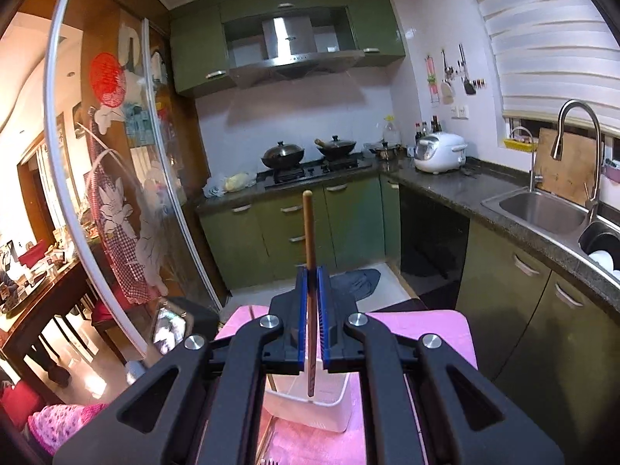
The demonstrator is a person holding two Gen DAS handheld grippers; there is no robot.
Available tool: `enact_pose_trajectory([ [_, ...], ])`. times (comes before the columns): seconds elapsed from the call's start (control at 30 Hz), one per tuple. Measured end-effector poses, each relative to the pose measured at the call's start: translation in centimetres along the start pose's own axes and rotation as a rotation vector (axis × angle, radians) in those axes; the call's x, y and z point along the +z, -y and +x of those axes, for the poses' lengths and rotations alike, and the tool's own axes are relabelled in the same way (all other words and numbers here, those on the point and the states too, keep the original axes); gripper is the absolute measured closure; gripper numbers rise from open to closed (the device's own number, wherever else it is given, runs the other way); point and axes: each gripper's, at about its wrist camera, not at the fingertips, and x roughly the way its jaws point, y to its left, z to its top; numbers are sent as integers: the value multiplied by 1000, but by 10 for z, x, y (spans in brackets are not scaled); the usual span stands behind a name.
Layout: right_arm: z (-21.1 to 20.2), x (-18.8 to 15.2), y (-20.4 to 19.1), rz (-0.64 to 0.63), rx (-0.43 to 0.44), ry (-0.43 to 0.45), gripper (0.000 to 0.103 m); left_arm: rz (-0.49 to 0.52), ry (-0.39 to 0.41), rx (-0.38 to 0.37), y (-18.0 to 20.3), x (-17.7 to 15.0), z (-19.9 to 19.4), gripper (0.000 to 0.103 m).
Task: Organize utensils
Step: 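Lift the chopstick with the right tool and drop it into the white caddy, then return the open right tool down toward the remaining chopsticks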
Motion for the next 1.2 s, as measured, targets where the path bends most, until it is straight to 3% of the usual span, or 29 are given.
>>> enact_pose_trajectory([
  [0.1, 25, 0, 7, 11, -9, -25, 97, -11, 30, -23, -3, -2, -10, 83],
  [0.27, 64, -19, 16, 21, -28, -73, 97, -8, 86, -23, -2, -5, -34, 83],
  [0.47, 112, -63, 18, 16, -48, -167, 97, -12, 74, -36, -2, -23, -49, 78],
  [0.63, 124, -83, 12, 5, -57, -183, 96, -1, 47, -44, 2, -38, -54, 75],
  [0.73, 121, -89, 8, 3, -55, -179, 69, 4, 39, -62, 5, -48, -57, 69],
  [0.9, 95, -97, 4, -3, -61, -150, 69, 17, 1, -50, 8, -70, -52, 67],
  [1.1, 42, -119, 5, 9, -29, -121, 66, 4, -176, 11, 1, -108, -14, 67],
  [1.2, 21, -139, 10, 26, -8, -136, 59, -24, -255, 30, -8, -120, 5, 68],
])
